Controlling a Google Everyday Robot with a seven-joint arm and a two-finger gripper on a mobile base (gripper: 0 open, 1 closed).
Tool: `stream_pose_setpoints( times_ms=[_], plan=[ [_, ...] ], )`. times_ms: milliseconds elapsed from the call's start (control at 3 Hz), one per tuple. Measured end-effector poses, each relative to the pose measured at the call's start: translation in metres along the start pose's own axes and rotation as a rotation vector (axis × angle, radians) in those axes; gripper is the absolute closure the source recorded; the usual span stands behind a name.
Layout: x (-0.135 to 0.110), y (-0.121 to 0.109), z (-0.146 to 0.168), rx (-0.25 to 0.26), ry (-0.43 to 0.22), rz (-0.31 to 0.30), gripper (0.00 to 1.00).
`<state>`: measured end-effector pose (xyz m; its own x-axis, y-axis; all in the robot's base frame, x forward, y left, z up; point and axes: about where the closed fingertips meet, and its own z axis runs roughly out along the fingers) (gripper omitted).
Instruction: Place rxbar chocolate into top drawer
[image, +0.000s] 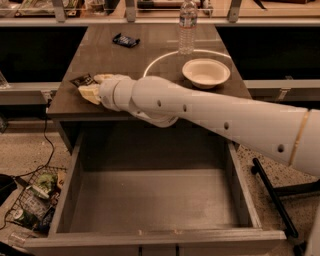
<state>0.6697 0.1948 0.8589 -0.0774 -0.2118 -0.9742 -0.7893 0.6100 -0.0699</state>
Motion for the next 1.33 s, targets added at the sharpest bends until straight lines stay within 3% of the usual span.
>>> stream_pose_setpoints(
  times_ms=[333,667,1000,1333],
  plan=[
    [-0.032,-0.008,-0.039,-0.026,-0.019,-0.059,1.00],
    [-0.039,-0.005,-0.081,-0.113,-0.036,-0.109,1.00],
    [-0.020,0.018,-0.123,-0.211,-0.051,-0.142,1.00],
    [0.043,0.048,-0.185,-0.309,-0.035,-0.157,1.00]
  ],
)
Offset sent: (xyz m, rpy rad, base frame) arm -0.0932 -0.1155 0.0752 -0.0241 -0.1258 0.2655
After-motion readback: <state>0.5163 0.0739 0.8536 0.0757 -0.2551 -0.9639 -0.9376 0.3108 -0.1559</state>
